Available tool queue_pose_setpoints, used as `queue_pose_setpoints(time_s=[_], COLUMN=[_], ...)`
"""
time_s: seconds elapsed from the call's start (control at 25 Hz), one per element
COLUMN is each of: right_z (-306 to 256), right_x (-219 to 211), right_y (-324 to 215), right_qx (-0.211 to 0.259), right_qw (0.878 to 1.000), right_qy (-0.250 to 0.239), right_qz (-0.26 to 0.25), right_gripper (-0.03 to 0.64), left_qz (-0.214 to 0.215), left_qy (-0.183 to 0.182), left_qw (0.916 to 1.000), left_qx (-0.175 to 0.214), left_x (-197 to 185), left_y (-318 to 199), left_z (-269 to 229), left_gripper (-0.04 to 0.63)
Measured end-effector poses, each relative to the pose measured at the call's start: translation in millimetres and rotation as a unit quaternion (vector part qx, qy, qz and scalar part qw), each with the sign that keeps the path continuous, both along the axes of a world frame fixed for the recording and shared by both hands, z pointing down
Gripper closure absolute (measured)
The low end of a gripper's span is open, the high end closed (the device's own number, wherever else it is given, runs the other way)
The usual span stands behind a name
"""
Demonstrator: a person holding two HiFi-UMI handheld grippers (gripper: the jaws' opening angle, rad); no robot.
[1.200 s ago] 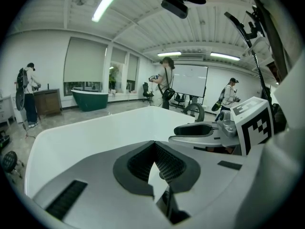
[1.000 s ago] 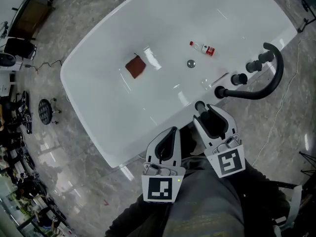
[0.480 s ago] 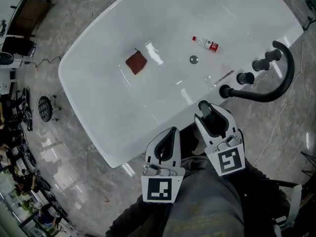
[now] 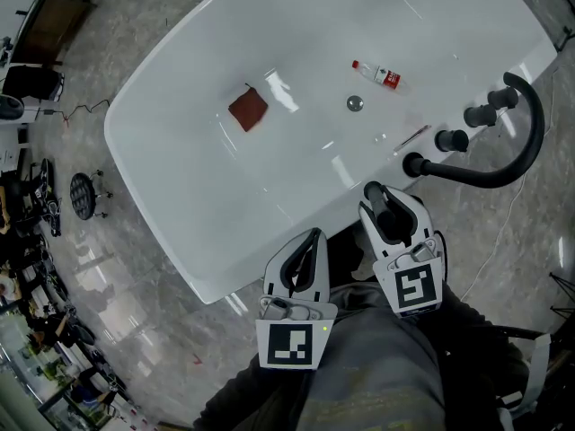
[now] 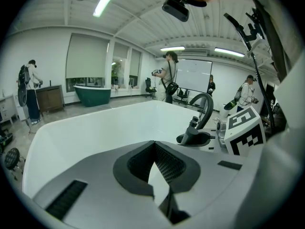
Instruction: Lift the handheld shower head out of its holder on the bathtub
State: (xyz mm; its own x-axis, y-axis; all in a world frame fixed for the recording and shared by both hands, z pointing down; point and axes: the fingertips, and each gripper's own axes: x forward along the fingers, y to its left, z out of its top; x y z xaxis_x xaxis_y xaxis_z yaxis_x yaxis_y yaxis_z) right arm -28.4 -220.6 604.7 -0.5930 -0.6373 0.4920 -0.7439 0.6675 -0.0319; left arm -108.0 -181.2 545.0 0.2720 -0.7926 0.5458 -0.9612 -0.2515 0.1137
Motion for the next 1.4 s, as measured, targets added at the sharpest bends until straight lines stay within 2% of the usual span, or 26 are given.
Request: queue_pose_setpoints(time_s=[0.08,0.48,0.72,1.4], right_z=[0,-1,-23,-120], right_x=[1,-2,-8,-6], right_y=[-1,-3,-4,-9], right_qx=[0.003,0.005,0.035,0.055], right_qw=[1.0,1.0,0.999,0.998], right_qy=[0.007,0.002,-0.004,-0.026], right_qz=[0.002,-0.004,-0.017,-0.008], right_gripper=[0.479,0.482,0.483,0.483], left_qz=[0.004,-0.005,-0.009,-0.008], left_qy=[-0.003,-0.001,-0.002,0.002], left_qw=[1.0,1.0,0.9999,0.9992], left_qx=[0.0,0.004,0.007,0.039], left_x=[0,-3,-3,-2], left_y=[0,-2,-1,-4], left_z=[-1,-4,-13,-101], left_gripper=[0.592,0.592,0.591,0.591])
